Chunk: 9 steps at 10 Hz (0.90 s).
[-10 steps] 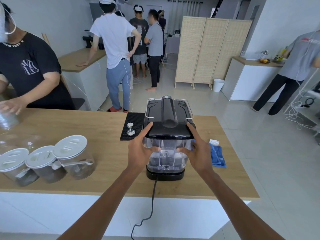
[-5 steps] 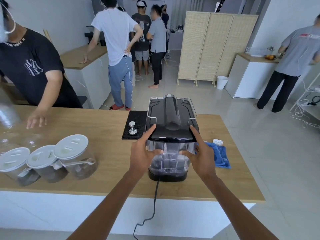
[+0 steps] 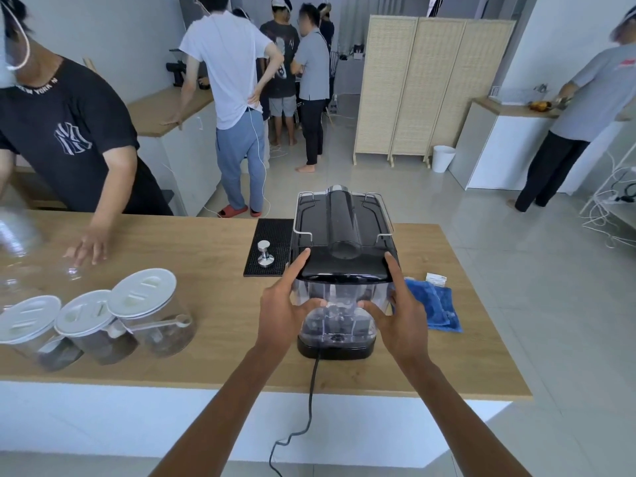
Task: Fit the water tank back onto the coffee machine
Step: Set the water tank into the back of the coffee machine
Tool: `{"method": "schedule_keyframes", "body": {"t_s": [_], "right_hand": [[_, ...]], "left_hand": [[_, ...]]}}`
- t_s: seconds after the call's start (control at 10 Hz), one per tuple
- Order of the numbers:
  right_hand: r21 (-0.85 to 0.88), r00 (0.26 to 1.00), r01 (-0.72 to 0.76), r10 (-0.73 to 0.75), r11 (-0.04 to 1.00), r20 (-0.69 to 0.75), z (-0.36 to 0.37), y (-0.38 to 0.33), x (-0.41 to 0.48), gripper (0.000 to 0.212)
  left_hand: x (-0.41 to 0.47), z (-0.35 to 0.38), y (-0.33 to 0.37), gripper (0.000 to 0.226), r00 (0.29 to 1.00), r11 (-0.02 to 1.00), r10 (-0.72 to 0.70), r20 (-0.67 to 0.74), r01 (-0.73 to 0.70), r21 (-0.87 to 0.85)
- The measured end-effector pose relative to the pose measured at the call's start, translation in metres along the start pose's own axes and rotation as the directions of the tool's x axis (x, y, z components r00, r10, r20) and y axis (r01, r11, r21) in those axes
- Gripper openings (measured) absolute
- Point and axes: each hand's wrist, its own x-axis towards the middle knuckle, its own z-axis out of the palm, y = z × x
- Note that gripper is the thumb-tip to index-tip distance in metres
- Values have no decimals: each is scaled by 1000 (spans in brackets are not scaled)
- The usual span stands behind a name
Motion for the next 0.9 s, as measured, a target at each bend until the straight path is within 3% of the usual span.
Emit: {"method": "schedule_keyframes", "body": {"t_s": [0.4, 0.7, 0.9], "right_hand": [[-158, 998, 64, -61, 985, 24, -8, 0, -6, 93], [-182, 996, 89, -88, 979, 14, -3, 7, -12, 90], [-177, 997, 58, -66, 982, -42, 3, 16, -20, 87]], "left_hand": [[-12, 4, -14, 86, 999, 999, 28, 23, -28, 44], [-23, 3, -22, 79, 998, 975, 31, 49, -41, 220], [-28, 3, -31, 79, 999, 975, 13, 42, -22, 223]]}}
